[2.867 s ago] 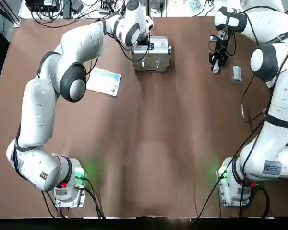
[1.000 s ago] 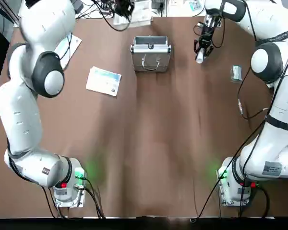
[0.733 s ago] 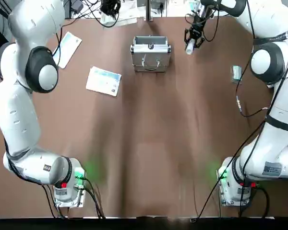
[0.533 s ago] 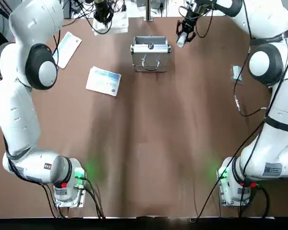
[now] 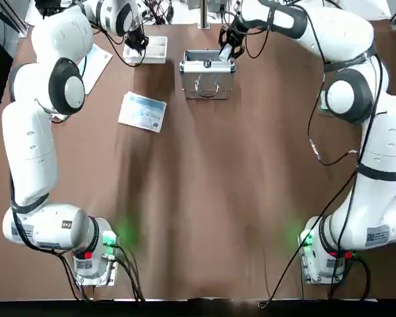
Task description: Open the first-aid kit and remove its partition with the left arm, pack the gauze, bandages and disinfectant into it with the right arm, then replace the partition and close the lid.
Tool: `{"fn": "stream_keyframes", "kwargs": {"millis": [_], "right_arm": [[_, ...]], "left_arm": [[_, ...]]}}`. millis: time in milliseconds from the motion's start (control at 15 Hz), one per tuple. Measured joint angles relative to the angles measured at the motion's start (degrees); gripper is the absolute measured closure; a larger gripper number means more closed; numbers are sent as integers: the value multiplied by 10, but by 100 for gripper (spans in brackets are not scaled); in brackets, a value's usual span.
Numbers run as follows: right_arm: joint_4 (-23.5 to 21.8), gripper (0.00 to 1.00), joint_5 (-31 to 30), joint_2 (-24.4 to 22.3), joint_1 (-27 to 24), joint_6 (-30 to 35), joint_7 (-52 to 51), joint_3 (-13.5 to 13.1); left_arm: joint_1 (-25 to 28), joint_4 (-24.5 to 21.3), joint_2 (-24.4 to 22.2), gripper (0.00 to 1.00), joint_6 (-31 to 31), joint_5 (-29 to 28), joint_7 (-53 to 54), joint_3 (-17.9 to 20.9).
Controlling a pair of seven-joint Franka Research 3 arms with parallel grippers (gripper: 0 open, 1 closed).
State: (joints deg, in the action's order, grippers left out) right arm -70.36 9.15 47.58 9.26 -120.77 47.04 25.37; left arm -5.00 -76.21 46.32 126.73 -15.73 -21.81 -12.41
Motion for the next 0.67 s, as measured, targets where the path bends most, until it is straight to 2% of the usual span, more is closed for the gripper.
{"fn": "stream_keyframes", "kwargs": {"millis": [133,400,467,533,600,667], "right_arm": [[0,57,0,12,13,-4,11,-12],[0,57,0,30,24,-11,19,-16],[0,55,0,31,24,-12,20,-17],[0,45,1,31,24,-12,21,-17],[0,44,1,31,25,-12,25,-17],[0,41,1,31,26,-12,31,-17]], "left_arm": [[8,-9,13,96,35,-14,14,0],[13,-54,16,96,121,-17,27,0],[12,-64,16,96,136,-17,27,0],[12,-74,16,96,151,-20,27,0],[12,-76,16,94,155,-20,27,0],[12,-76,15,88,158,-20,27,0]]}}
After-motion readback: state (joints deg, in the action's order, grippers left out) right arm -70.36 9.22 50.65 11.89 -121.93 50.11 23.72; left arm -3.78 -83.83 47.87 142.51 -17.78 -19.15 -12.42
